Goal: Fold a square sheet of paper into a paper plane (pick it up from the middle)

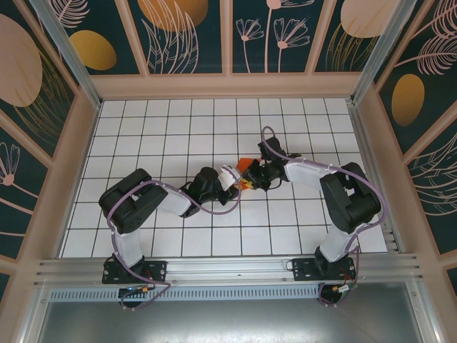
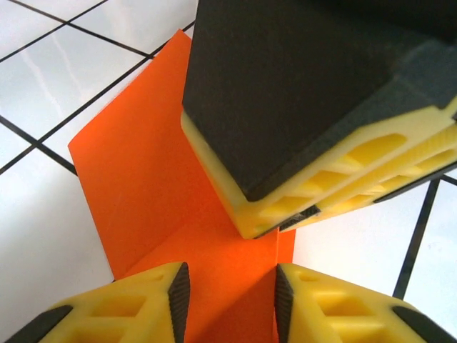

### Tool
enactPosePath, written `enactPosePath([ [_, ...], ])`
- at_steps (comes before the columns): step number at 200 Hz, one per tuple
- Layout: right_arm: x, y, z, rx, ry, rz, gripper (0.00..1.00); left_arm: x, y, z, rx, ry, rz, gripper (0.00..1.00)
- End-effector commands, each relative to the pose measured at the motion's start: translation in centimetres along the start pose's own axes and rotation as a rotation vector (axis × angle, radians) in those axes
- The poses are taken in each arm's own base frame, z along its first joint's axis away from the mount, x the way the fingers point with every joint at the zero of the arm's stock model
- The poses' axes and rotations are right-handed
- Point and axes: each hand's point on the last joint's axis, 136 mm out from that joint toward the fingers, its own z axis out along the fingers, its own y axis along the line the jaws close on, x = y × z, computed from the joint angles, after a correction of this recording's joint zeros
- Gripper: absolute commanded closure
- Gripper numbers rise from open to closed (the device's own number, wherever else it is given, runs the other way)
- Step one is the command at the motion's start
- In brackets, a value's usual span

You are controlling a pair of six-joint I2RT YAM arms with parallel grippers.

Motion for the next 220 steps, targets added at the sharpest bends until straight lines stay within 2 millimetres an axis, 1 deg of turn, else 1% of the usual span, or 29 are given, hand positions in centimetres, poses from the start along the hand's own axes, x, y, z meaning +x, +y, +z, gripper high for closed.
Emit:
enactPosePath([
  [1, -0.2, 0.9, -1.2, -0.025, -0.004, 0.003, 0.73, -1.1, 0.2, 0.4, -0.011, -0.041, 0.018, 0.68],
  [27, -0.9, 0.4, -2.1, -0.022, -0.040, 0.009, 0.62, -1.3, 0.1, 0.3, -0.007, -0.046, 0.008, 0.77],
  [52, -2.2, 0.1, -3.7, -0.029, -0.107, -0.015, 0.49, -1.4, -0.1, 0.2, 0.004, -0.046, -0.013, 0.81],
  [68, -3.0, 0.2, -4.8, -0.043, -0.158, -0.058, 0.44, -1.4, -0.3, 0.2, 0.014, -0.043, -0.045, 0.82],
  [81, -3.5, 0.3, -5.6, -0.058, -0.197, -0.095, 0.42, -1.2, -0.4, 0.3, 0.022, -0.038, -0.089, 0.85],
  [105, -3.8, 0.5, -6.5, -0.110, -0.251, -0.186, 0.41, -1.3, -0.8, 0.4, 0.052, -0.015, -0.195, 0.88],
  [116, -3.4, 1.0, -6.8, -0.151, -0.258, -0.265, 0.41, -1.7, -1.0, 0.2, 0.068, -0.009, -0.251, 0.87],
  [134, -2.7, 0.7, -7.2, -0.181, -0.269, -0.332, 0.41, -2.5, -1.5, 0.0, 0.097, -0.008, -0.332, 0.89],
  [154, -1.9, 0.7, -7.5, -0.243, -0.276, -0.376, 0.41, -1.9, -1.8, 0.3, 0.113, 0.020, -0.444, 0.89],
  [171, -1.5, 0.1, -7.3, -0.246, -0.271, -0.382, 0.43, -1.6, -2.1, 0.5, 0.130, 0.032, -0.523, 0.89],
  [186, -1.3, -0.6, -6.8, -0.242, -0.264, -0.387, 0.45, -1.9, -2.3, 0.4, 0.149, 0.021, -0.581, 0.90],
  [206, -1.0, -0.9, -6.3, -0.257, -0.248, -0.403, 0.48, -2.6, -2.7, 0.2, 0.183, 0.015, -0.639, 0.89],
  [220, -1.0, -1.1, -5.9, -0.259, -0.235, -0.407, 0.50, -2.6, -2.9, 0.3, 0.191, 0.022, -0.686, 0.89],
])
